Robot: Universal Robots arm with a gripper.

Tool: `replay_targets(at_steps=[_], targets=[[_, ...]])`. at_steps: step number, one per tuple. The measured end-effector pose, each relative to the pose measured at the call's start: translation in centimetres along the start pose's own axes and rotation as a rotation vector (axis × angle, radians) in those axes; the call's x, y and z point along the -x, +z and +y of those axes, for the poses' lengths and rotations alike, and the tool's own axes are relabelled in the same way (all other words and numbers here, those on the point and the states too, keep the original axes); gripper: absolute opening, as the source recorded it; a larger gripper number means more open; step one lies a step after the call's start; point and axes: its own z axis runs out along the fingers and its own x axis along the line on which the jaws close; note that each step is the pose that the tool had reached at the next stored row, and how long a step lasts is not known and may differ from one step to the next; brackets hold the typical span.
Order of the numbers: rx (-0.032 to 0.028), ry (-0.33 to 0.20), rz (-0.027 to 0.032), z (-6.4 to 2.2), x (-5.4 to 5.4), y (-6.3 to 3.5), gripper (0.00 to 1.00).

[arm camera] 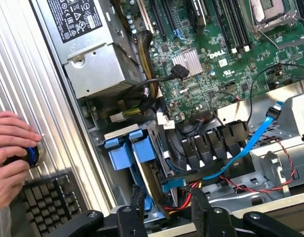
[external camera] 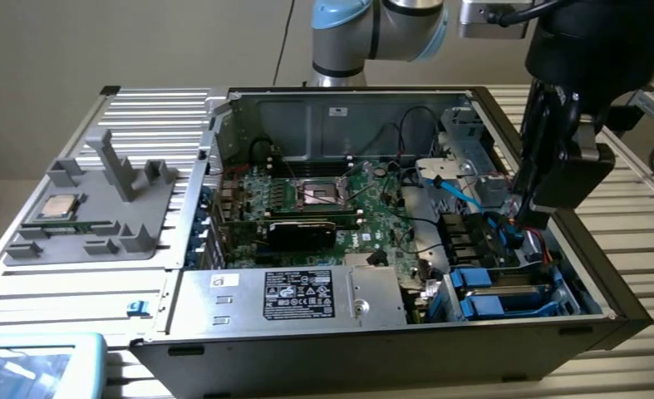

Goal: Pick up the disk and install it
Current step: 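Insert the first disk wire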

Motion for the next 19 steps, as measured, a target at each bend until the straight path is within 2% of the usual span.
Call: replay_targets(at_steps=[4, 7, 10, 11, 12, 19], targets=[[0.0165, -0.006, -0.0018, -0.15, -0.4, 0.06, 0.5], [0.026, -0.01, -0.0025, -0.28, -0.8, 0.12, 0.5], [0.0292, -0.013, -0.0032, -0.48, -1.3, 0.24, 0.48], [0.0297, -0.014, -0.0032, -0.55, -1.5, 0.32, 0.41], [0.0314, -0.016, -0.0028, -0.6, -1.6, 0.43, 0.41], [0.0506, -0.026, -0.0039, -0.94, -2.4, 1.26, 0.41]])
